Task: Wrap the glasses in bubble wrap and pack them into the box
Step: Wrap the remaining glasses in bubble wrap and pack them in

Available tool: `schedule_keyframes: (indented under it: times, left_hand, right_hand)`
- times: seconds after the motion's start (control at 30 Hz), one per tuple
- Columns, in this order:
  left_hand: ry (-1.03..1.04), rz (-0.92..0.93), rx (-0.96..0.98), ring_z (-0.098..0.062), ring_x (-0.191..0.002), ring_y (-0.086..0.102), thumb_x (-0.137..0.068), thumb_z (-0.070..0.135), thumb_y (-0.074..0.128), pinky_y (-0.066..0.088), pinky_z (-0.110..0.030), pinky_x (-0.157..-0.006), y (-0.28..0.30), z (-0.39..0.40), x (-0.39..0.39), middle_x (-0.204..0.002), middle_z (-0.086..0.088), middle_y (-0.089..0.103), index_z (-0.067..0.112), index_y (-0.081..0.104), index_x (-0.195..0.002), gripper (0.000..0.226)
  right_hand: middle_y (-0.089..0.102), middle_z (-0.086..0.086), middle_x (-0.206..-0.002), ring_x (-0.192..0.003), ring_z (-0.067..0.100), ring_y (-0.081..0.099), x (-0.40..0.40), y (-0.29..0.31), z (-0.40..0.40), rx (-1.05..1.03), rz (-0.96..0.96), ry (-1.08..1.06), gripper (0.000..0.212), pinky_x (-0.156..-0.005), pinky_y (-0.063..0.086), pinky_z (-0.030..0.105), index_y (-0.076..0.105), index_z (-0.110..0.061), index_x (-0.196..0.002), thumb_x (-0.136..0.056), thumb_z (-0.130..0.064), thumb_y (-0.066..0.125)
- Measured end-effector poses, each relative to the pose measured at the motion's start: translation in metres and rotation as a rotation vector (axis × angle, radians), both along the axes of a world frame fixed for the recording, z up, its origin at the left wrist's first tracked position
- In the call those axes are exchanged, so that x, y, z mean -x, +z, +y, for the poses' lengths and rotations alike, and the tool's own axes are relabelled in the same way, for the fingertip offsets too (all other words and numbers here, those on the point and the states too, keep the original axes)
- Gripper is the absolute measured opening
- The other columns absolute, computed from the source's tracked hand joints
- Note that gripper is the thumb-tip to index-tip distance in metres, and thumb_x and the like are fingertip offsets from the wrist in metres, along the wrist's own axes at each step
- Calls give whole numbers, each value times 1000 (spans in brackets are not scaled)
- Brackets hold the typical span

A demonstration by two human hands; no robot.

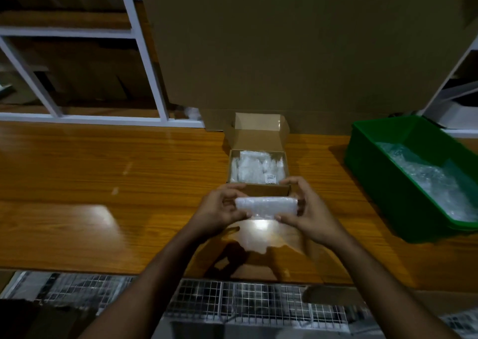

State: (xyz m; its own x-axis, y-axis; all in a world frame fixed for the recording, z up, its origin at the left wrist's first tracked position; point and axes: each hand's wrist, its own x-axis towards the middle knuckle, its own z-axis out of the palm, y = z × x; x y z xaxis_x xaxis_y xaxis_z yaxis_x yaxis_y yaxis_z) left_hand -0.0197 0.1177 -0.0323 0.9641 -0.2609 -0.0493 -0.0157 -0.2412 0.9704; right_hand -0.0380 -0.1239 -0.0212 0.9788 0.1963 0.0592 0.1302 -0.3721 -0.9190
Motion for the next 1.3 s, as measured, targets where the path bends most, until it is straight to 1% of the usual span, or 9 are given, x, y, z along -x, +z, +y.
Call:
schedule_keyframes:
  times: [0.1, 0.23, 0.33, 0.47, 0.57, 0.73, 0.87, 1.1, 1.3]
  left_hand:
    - [34, -221, -202, 0, -100, 64, -84, 10, 77, 55, -22, -84, 8, -4, -28, -111, 9, 69, 21, 74, -95, 16]
    - [107, -476, -449, -4, -97, 59, -87, 9, 71, 48, -21, -80, 6, -8, -58, -103, 10, 68, 26, 70, -97, 19]
    - [52, -545, -626, -10, -98, 55, -89, 9, 66, 49, -30, -82, -5, -11, -72, -104, 6, 65, 26, 64, -98, 19]
    - [21, -416, -653, -17, -91, 60, -91, 12, 63, 49, -32, -72, -13, -11, -83, -100, 1, 66, 27, 61, -96, 15]
    - [-23, -315, -702, -17, -97, 61, -94, 14, 60, 54, -36, -82, -6, -13, -92, -108, 1, 67, 22, 63, -107, 15]
    - [-172, -375, -879, -22, -120, 49, -100, 33, 50, 34, -39, -104, 0, -11, -87, -128, 0, 60, 33, 54, -131, 31]
    - [-172, -526, -1023, -19, -114, 52, -101, 47, 44, 25, -37, -100, -7, -13, -81, -120, -1, 64, 27, 57, -126, 35]
    - [-157, -617, -1077, -22, -109, 57, -101, 50, 32, 32, -40, -93, -22, -15, -82, -116, -3, 67, 19, 62, -121, 47]
    - [-133, -485, -1018, -18, -120, 47, -105, 47, 33, 30, -40, -98, -23, -16, -89, -124, 0, 60, 26, 64, -121, 41]
  right_hand:
    - [63, -21, -110, -98, -6, 61, -32, 7, 0, 209, -220, -70, 44, -78, 57, 25, 65, -35, -114, -80, -11, 80]
    - [71, -14, -103, -97, 7, 52, -67, 1, 6, 607, -500, -160, 29, -76, 43, 27, 74, -29, -105, -83, -10, 74]
    - [72, -7, -105, -98, 15, 58, -77, -4, 13, 800, -503, -109, 30, -81, 49, 34, 73, -27, -107, -83, -10, 69]
    - [68, -2, -113, -106, 18, 60, -77, -11, 16, 957, -345, 18, 29, -90, 51, 34, 61, -26, -119, -91, -19, 58]
    - [61, 0, -128, -119, 21, 55, -77, -12, 18, 983, -275, 89, 47, -101, 44, 40, 42, -28, -142, -97, -33, 52]
    - [62, -1, -117, -105, 18, 58, -83, -16, 22, 1026, -266, 110, 34, -98, 45, 40, 50, -26, -129, -96, -22, 56]
    - [56, 0, -113, -102, 19, 58, -89, -15, 24, 1019, -283, 125, 31, -106, 40, 43, 60, -22, -116, -86, -15, 62]
    - [62, 1, -113, -107, 23, 59, -92, -10, 29, 1108, -236, 153, 36, -112, 30, 50, 50, -22, -128, -92, -22, 55]
    - [53, 8, -125, -115, 24, 53, -90, -17, 25, 1025, -224, 133, 30, -112, 34, 43, 54, -18, -125, -96, -19, 52]
